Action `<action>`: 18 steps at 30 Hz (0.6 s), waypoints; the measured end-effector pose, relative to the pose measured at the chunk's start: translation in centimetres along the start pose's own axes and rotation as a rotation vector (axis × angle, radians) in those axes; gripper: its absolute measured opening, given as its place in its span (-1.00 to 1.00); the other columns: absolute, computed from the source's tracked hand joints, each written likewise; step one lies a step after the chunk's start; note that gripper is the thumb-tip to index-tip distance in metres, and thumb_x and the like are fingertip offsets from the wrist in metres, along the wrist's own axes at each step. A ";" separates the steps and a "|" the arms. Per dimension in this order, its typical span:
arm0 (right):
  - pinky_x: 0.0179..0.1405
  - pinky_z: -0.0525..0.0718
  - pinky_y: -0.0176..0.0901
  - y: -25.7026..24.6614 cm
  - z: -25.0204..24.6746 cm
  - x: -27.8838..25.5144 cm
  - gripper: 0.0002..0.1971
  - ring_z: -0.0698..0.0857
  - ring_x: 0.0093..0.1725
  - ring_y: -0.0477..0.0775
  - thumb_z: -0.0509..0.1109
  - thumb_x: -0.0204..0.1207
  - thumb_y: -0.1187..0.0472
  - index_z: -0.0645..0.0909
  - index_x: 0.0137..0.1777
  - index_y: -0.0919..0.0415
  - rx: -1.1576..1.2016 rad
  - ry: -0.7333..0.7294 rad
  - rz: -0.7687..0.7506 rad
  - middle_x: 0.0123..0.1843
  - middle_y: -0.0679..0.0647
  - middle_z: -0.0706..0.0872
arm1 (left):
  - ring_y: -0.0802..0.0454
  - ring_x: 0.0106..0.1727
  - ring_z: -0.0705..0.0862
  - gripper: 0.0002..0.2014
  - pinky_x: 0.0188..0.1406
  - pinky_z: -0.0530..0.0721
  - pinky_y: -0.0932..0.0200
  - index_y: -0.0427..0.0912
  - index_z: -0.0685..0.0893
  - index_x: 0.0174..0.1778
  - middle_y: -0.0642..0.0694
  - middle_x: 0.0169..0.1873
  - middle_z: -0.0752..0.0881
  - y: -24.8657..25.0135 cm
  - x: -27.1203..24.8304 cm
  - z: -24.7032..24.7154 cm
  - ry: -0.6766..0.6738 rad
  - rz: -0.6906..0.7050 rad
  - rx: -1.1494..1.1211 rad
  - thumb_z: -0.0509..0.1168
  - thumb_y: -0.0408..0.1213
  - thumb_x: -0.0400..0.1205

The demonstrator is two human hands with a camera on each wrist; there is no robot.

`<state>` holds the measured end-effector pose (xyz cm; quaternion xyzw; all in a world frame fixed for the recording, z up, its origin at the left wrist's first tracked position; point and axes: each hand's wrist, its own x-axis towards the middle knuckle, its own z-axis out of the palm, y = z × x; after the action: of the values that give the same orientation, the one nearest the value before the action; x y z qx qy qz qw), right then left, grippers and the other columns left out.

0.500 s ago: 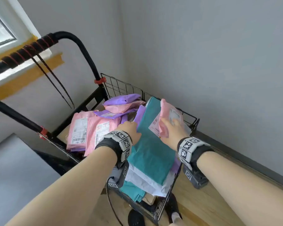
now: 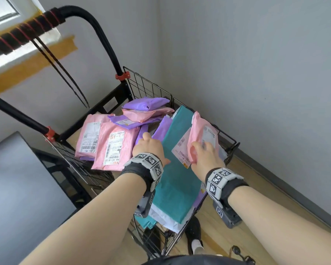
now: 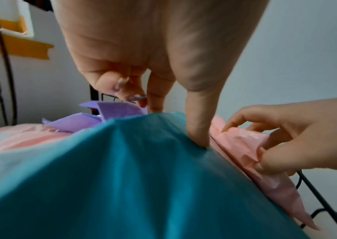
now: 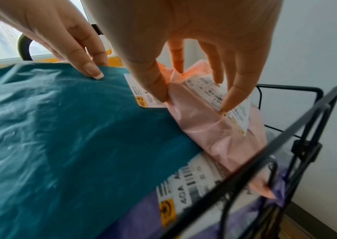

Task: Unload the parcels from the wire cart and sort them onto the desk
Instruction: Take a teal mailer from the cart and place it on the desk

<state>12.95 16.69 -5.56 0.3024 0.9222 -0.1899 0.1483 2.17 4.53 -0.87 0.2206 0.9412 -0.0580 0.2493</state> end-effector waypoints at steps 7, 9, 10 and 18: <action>0.03 0.69 0.08 0.9 0.0 -0.3 -0.45 0.48 0.29 0.25 0.37 0.48 0.25 0.21 0.39 0.02 0.044 -0.004 -0.005 0.33 0.20 0.38 | -0.08 -0.15 0.52 -0.66 -0.20 0.46 0.14 -0.19 0.51 0.01 -0.10 -0.21 0.54 0.8 0.3 -0.2 -0.092 0.075 -0.133 0.39 -0.03 0.53; 0.04 0.69 0.06 0.9 -0.3 -0.4 -0.47 0.49 0.27 0.23 0.36 0.49 0.25 0.21 0.39 0.04 0.042 0.001 -0.009 0.32 0.19 0.40 | -0.08 -0.14 0.52 -0.77 -0.20 0.43 0.16 -0.20 0.53 -0.03 -0.14 -0.16 0.57 0.3 0.2 -0.8 -0.068 0.077 -0.197 0.33 -0.12 0.58; 0.06 0.68 0.05 0.9 -0.4 -0.5 -0.47 0.50 0.26 0.23 0.36 0.50 0.25 0.22 0.40 0.06 0.042 0.001 -0.013 0.32 0.20 0.40 | -0.09 -0.12 0.54 -0.80 -0.18 0.46 0.15 -0.20 0.55 -0.01 -0.16 -0.13 0.58 -0.1 0.1 -1.2 -0.059 0.068 -0.237 0.31 -0.14 0.59; 0.20 0.55 0.08 -2.1 -1.6 -1.1 -0.40 0.41 0.35 0.26 0.39 0.45 0.10 0.24 0.44 0.11 -0.028 -0.032 -0.109 0.45 0.24 0.28 | -0.06 -0.16 0.70 -0.84 -0.11 0.68 0.13 -0.14 0.59 -0.06 -0.01 -0.35 0.69 -8.0 -1.6 -3.8 0.245 -0.128 -0.619 0.35 -0.15 0.57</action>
<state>12.24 15.25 -3.14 0.2466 0.9373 -0.1898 0.1567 -1.81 -2.44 3.23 0.0804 0.9490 0.2420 0.1854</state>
